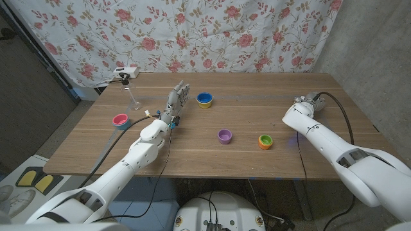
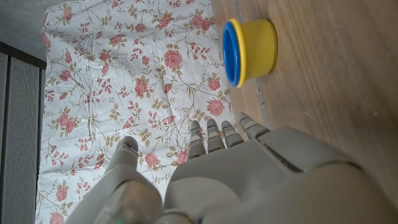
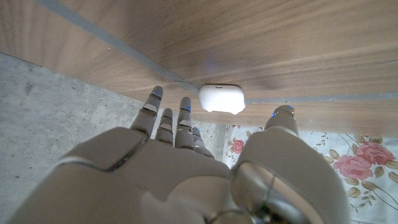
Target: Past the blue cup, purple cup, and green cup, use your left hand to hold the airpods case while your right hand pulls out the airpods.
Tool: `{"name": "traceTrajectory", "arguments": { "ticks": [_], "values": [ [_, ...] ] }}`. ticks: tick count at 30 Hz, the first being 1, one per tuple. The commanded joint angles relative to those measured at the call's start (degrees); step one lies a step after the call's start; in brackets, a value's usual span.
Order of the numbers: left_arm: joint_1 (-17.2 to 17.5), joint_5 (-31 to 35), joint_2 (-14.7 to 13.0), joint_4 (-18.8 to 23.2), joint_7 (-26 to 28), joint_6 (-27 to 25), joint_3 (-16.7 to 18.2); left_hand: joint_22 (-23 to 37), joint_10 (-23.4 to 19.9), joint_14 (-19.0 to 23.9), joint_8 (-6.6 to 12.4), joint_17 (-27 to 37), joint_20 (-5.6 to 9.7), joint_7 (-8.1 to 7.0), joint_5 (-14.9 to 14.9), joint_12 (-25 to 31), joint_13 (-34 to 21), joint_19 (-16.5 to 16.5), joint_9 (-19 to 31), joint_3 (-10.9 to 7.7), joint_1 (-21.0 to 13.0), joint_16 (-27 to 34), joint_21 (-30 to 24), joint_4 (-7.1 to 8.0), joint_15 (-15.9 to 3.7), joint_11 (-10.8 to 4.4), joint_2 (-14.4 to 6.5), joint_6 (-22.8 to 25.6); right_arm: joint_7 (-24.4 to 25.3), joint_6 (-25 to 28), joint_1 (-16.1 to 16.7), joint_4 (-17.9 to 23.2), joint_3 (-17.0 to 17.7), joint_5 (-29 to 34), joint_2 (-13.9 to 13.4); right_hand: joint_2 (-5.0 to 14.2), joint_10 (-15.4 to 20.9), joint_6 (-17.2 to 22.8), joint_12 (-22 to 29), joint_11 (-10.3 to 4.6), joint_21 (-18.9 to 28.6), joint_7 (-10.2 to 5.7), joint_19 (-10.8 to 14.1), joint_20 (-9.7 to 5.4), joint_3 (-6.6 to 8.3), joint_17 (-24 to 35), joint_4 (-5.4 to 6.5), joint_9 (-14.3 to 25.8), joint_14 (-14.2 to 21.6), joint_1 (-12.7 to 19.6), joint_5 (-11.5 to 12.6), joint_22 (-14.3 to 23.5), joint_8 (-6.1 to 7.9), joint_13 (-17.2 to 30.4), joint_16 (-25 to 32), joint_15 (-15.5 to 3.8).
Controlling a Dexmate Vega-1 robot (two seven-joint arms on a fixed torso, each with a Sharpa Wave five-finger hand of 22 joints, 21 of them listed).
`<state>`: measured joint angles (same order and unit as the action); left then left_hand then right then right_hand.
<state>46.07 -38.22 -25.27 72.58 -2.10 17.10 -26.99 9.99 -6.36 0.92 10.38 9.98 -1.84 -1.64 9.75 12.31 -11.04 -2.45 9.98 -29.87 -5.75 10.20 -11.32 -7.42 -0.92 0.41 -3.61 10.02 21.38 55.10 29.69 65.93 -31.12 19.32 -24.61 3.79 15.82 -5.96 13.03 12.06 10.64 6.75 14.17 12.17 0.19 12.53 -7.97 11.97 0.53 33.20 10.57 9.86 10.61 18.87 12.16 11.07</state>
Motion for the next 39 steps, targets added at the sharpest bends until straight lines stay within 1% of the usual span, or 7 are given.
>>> {"name": "traceTrajectory", "arguments": {
  "ticks": [1,13,18,26,29,31,39],
  "values": [
    [-0.5,-0.2,0.2,-0.7,-0.6,-0.2,-0.3,0.1,-0.1,0.5,0.17,0.2,-0.02,0.13,0.3,0.1,-0.3,-0.5,0.2,-0.47,0.1,0.3,0.1,0.03,0.16,0.20,-0.3,0.2,0.8,-0.8,-1.0,-3.1,0.5,-0.5,1.2,-0.04,0.5,-0.3,0.1,0.21,0.4,3.09,-0.1,-0.06,0.39,-0.1,-0.24,0.1,0.5,0.7,0.0,0.2,0.27,0.2,0.4,0.17],
    [-0.5,0.0,0.1,-0.5,-0.4,-0.3,-0.3,0.1,-0.2,0.5,0.18,0.2,0.03,0.15,0.3,0.1,-0.3,-0.5,0.2,-0.47,0.1,0.3,0.1,0.03,0.11,0.11,-0.3,0.2,2.4,-2.5,-1.1,-4.5,1.7,-1.2,2.1,0.09,0.0,-1.0,-0.2,0.16,0.5,2.79,0.1,-0.05,0.57,-0.1,-0.12,0.1,0.3,0.7,0.0,0.2,0.31,0.1,0.3,0.18],
    [-0.5,0.1,0.0,-0.4,-0.3,-0.4,-0.4,0.1,-0.2,0.5,0.18,0.2,0.06,0.14,0.3,0.1,-0.3,-0.5,0.2,-0.47,0.1,0.3,0.1,0.03,0.10,0.07,-0.3,0.2,2.2,-2.6,-1.5,-5.2,1.6,-1.2,2.2,0.46,-0.4,-1.3,-0.4,-0.06,0.5,2.66,0.1,-0.03,0.63,0.0,0.26,0.0,0.3,0.2,0.0,0.1,0.34,0.0,0.4,0.16],
    [-0.5,0.1,-0.2,0.0,-0.3,-0.6,-0.4,0.1,-0.2,0.5,0.17,0.2,0.06,0.22,0.3,0.1,-0.3,-0.5,0.2,-0.49,0.1,0.3,0.1,0.02,0.11,0.02,-0.3,0.2,2.3,-3.3,-1.8,-6.4,1.9,-1.5,2.4,1.02,-1.5,-1.8,-0.9,0.15,0.4,2.32,-0.1,0.00,1.10,0.0,0.18,0.0,-0.3,0.6,0.3,0.1,0.39,-0.1,0.1,0.06],
    [-0.5,0.1,-0.1,0.0,-0.4,-0.4,-0.4,0.1,-0.2,0.5,0.19,0.2,0.01,0.22,0.3,0.1,-0.3,-0.5,0.2,-0.49,0.1,0.3,0.1,0.02,0.14,0.02,-0.3,0.3,1.6,-3.7,-1.8,-6.5,2.0,-1.9,2.1,1.10,-2.5,-2.2,-1.3,0.16,0.3,1.77,-0.4,0.02,1.34,0.0,0.02,0.0,-0.8,1.0,0.4,0.1,0.40,-0.2,-0.1,0.22],
    [-0.5,0.0,0.0,-0.1,-0.6,-0.3,-0.4,0.1,-0.2,0.5,0.21,0.2,0.04,0.21,0.3,0.1,-0.3,-0.5,0.2,-0.50,0.1,0.3,0.1,0.02,0.11,0.03,-0.3,0.3,1.4,-3.9,-1.8,-6.5,2.2,-2.1,2.0,1.06,-3.0,-2.7,-1.5,0.27,0.2,0.84,-0.7,0.03,1.48,-0.1,-0.08,0.0,-1.3,1.2,0.4,0.1,0.37,-0.5,-0.3,0.26],
    [-0.5,-0.7,0.3,-0.3,-1.3,-0.4,-0.4,0.1,-0.6,0.5,0.24,0.2,0.03,0.24,0.3,0.2,-0.3,-0.5,0.2,-0.51,0.1,0.3,0.1,0.02,0.10,-0.16,-0.3,0.4,1.1,-4.6,-2.1,-7.7,2.2,-2.3,1.9,1.26,-3.9,-3.7,-1.8,-0.04,0.0,0.55,-1.6,0.02,2.02,-0.2,-0.43,-0.1,-2.2,2.0,0.7,0.1,0.30,-0.9,-0.6,0.14]
  ]
}}
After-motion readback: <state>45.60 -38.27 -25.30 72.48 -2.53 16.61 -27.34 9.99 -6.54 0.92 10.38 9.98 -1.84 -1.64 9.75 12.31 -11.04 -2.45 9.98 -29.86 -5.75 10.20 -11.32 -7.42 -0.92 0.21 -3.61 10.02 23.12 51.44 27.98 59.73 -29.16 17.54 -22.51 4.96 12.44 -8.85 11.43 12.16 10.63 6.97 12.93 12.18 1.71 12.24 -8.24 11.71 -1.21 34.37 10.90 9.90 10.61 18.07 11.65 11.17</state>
